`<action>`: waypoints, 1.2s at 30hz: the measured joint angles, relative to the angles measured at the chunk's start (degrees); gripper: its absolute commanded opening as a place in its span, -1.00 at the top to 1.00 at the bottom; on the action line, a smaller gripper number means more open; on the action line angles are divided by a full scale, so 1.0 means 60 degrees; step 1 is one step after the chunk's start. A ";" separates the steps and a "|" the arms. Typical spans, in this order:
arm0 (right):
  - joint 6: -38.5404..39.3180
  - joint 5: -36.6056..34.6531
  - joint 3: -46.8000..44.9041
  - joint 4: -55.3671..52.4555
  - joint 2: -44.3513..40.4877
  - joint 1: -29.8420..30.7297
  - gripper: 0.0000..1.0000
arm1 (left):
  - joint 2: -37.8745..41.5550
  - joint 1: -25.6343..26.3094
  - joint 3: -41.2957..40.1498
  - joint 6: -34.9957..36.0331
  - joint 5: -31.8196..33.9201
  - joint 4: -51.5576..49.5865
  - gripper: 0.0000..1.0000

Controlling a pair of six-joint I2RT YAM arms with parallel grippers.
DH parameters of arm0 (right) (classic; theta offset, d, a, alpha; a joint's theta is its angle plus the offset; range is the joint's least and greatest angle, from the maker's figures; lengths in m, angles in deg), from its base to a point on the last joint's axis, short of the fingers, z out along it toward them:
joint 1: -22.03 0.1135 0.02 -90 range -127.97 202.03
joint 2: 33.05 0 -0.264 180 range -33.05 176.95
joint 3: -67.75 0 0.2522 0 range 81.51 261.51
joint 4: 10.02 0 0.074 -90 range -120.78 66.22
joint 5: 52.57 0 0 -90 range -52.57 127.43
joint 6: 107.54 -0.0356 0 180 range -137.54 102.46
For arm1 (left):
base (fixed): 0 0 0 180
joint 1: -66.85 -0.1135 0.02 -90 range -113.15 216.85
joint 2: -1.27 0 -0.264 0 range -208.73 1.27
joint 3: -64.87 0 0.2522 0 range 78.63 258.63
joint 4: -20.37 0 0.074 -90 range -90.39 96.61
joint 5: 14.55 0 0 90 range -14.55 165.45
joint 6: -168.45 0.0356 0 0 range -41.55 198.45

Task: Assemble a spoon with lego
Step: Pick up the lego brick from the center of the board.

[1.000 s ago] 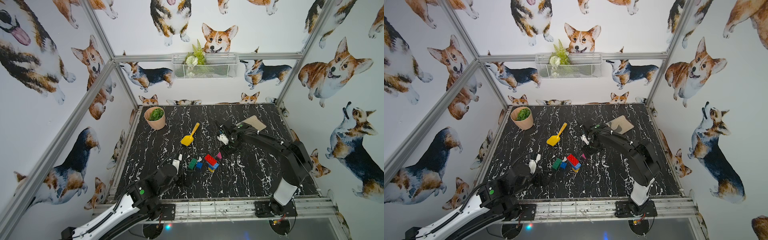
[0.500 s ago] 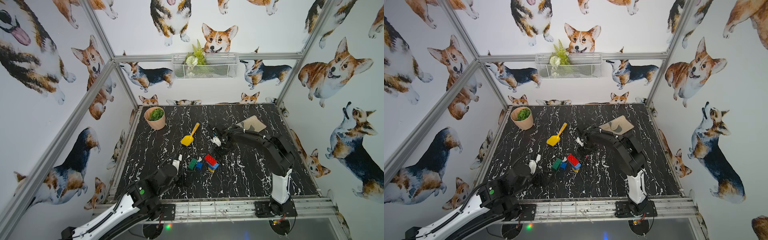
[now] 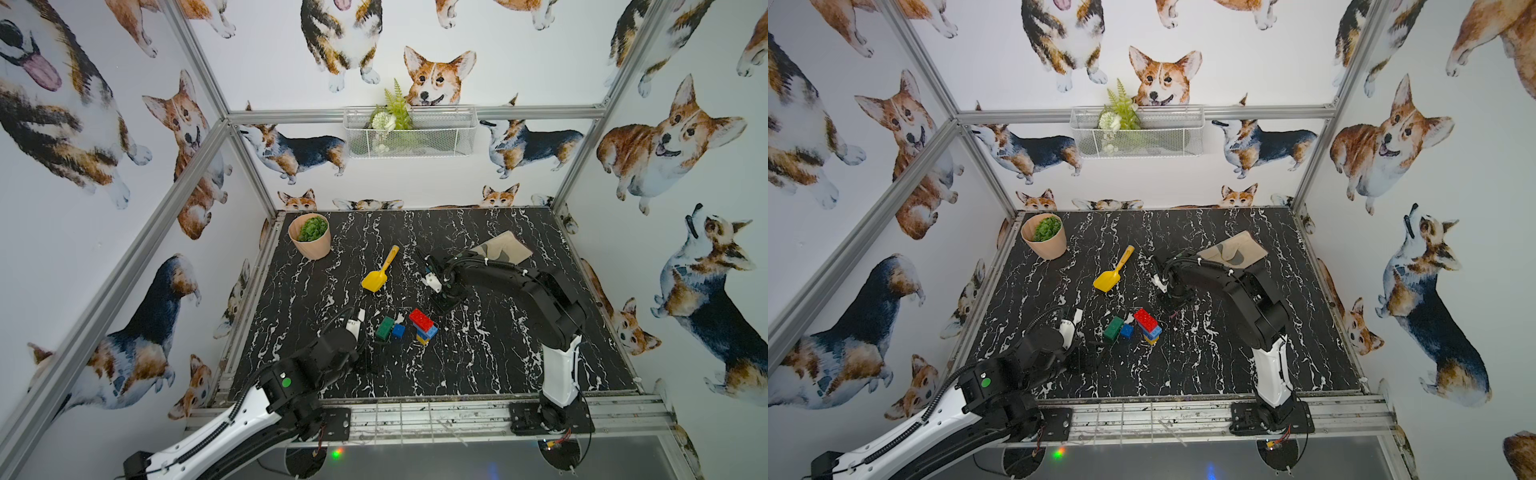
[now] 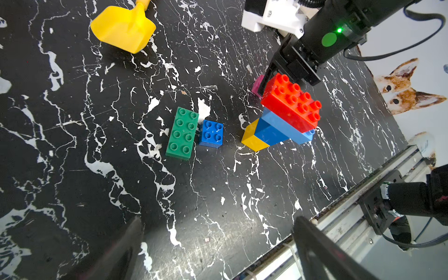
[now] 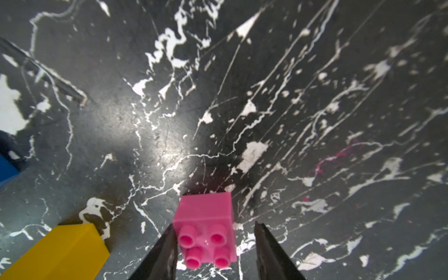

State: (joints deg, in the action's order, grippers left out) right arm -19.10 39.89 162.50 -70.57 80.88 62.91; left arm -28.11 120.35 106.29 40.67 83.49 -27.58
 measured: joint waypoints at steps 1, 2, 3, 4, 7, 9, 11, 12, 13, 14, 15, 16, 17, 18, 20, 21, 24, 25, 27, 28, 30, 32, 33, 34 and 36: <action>0.0000 -0.0051 0.0000 0.0000 0.0007 0.0000 0.12 | -0.0011 0.0000 0.0000 0.0000 0.0000 0.0000 -1.00; 0.0015 -0.0069 0.0000 0.0000 0.0007 0.0000 0.15 | -0.0015 0.0000 0.0000 0.0000 0.0000 0.0000 -1.00; 0.0022 -0.0069 0.0004 0.0000 0.0007 0.0000 0.20 | -0.0018 0.0000 0.0000 0.0000 0.0000 0.0000 -1.00; 0.0022 -0.0076 0.0011 0.0000 0.0007 0.0000 0.25 | -0.0018 0.0000 0.0000 0.0000 0.0000 0.0000 -1.00; 0.0025 -0.0084 0.0011 0.0000 0.0007 0.0000 0.33 | -0.0015 0.0000 -0.0004 0.0000 0.0000 0.0000 -1.00; 0.0025 -0.0087 0.0011 0.0000 0.0004 0.0000 0.42 | -0.0011 0.0000 -0.0004 0.0000 0.0000 0.0000 -1.00; 0.0022 -0.0091 0.0011 -0.0007 -0.0015 0.0000 0.50 | -0.0011 0.0000 -0.0004 -0.0004 0.0004 0.0000 -1.00; 0.0022 -0.0091 0.0011 -0.0011 -0.0033 0.0000 0.55 | -0.0011 0.0000 -0.0004 -0.0004 0.0004 0.0000 -1.00; 0.0022 -0.0091 0.0011 -0.0018 -0.0069 0.0000 0.56 | -0.0011 0.0000 -0.0004 -0.0004 0.0007 0.0000 -1.00; 0.0011 -0.0117 0.0011 -0.0036 -0.0127 0.0000 0.57 | -0.0011 0.0000 -0.0004 -0.0004 0.0007 0.0000 -1.00; 0.0018 -0.0149 0.0011 -0.0044 -0.0219 0.0000 0.57 | -0.0011 0.0000 -0.0004 -0.0004 0.0007 0.0000 -1.00; 0.0018 -0.0157 0.0007 -0.0062 -0.0353 0.0004 0.58 | -0.0011 0.0000 -0.0004 -0.0004 0.0007 0.0000 -1.00; 0.0015 -0.0160 -0.0018 -0.0062 -0.0525 0.0011 0.58 | -0.0011 0.0000 0.0000 -0.0004 0.0004 0.0000 -1.00; 0.0011 -0.0178 -0.0055 -0.0102 -0.0747 0.0018 0.58 | -0.0025 0.0000 0.0018 0.0000 0.0004 0.0000 -1.00; 0.0007 -0.0244 -0.0168 -0.0171 -0.1304 0.0062 0.58 | -0.0146 0.0000 0.0102 0.0000 0.0000 0.0029 -1.00; -0.0011 -0.0270 -0.0219 -0.0248 -0.1563 0.0084 0.58 | -0.0222 0.0000 0.0142 0.0004 -0.0004 0.0062 -1.00; -0.0018 -0.0328 -0.0441 -0.0419 -0.2313 0.0200 0.57 | -0.0627 0.0000 0.0262 0.0007 -0.0058 0.0299 -1.00; -0.0018 -0.0321 -0.0583 -0.0608 -0.2750 0.0328 0.56 | -0.0885 0.0000 0.0302 0.0004 -0.0149 0.0503 -1.00; -0.0015 -0.0204 -0.0729 -0.0841 -0.3337 0.0608 0.55 | -0.1373 -0.0004 0.0401 0.0004 -0.0393 0.0863 -1.00; -0.0015 -0.0138 -0.0776 -0.0914 -0.3577 0.0761 0.56 | -0.1661 -0.0033 0.0463 0.0004 -0.0539 0.1075 -1.00; -0.0029 0.0033 -0.0852 -0.1166 -0.3960 0.1122 0.55 | -0.2277 -0.0069 0.0616 0.0000 -0.0801 0.1552 -1.00; -0.0069 0.0248 -0.0882 -0.1384 -0.4233 0.1388 0.54 | -0.2681 -0.0142 0.0750 0.0004 -0.0969 0.1894 -1.00; -0.0127 0.0317 -0.0882 -0.1464 -0.4324 0.1504 0.54 | -0.2889 -0.0197 0.0823 0.0004 -0.1045 0.2131 -1.00; -0.0215 0.0393 -0.0882 -0.1545 -0.4390 0.1647 0.54 | -0.3045 -0.0259 0.0871 0.0007 -0.1122 0.2342 -1.00; -0.0259 0.0543 -0.0871 -0.1683 -0.4404 0.1847 0.54 | -0.3315 -0.0412 0.0943 0.0011 -0.1249 0.2626 -1.00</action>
State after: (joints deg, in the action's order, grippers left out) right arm -20.65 43.15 157.28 -80.67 54.45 73.99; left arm -48.00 117.88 111.96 40.73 75.99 -11.82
